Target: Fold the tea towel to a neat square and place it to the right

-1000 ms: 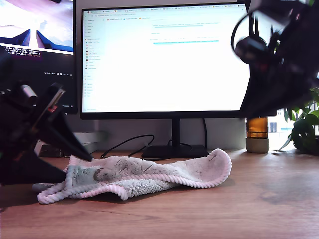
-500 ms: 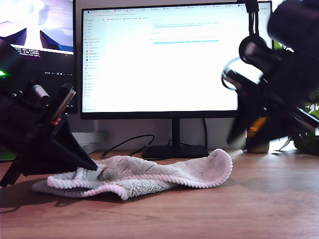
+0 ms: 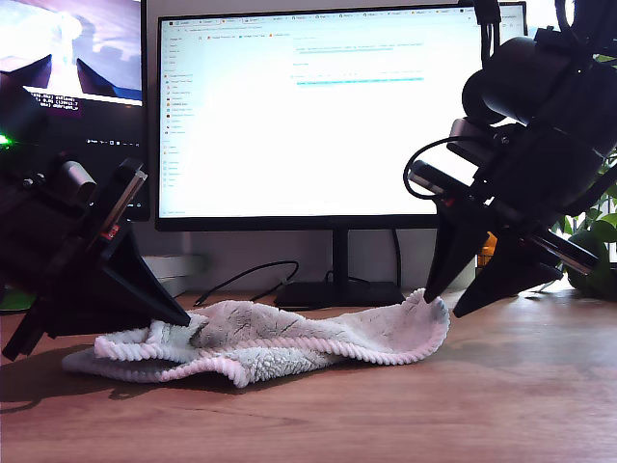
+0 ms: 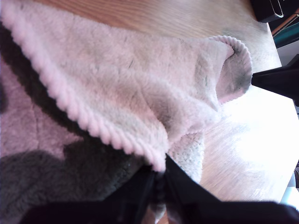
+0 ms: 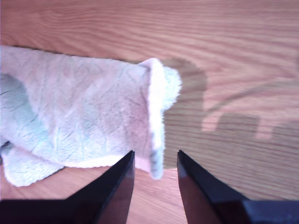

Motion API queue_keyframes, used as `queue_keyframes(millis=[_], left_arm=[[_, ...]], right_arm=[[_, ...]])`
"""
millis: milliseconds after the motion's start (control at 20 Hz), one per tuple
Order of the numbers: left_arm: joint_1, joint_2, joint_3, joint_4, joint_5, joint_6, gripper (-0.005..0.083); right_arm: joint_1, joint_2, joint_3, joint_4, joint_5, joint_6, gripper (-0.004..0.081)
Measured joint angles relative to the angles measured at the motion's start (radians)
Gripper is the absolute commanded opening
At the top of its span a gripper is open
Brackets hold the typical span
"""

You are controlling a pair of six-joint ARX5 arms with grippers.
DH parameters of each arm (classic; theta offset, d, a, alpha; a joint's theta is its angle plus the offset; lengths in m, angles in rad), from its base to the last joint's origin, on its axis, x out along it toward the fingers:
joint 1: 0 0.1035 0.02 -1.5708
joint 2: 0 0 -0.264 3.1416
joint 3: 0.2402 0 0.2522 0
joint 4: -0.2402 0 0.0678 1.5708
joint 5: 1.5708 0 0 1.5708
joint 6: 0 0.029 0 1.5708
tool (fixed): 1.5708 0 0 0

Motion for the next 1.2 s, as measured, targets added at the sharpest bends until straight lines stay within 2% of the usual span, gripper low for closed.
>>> queue_keyframes(millis=[750,850,950,1200], left_arm=[[0.000,0.000,0.000,0.000,0.003,0.000,-0.0020],[0.000,0.000,0.000,0.000,0.003,0.000,-0.0020],[0.000,0.000,0.001,0.001,0.003,0.000,-0.0020],[0.000,0.000,0.013,0.005,0.040,0.000,-0.0020]], right_arm=[[0.016,0.049,0.000,0.052,0.000,0.037,0.0236],[0.024,0.049,0.000,0.051,0.002,0.048,0.0135],[0.036,0.049,0.000,0.045,0.001,0.058,-0.0017],[0.053,0.049,0.000,0.017,0.002,0.078,-0.0012]])
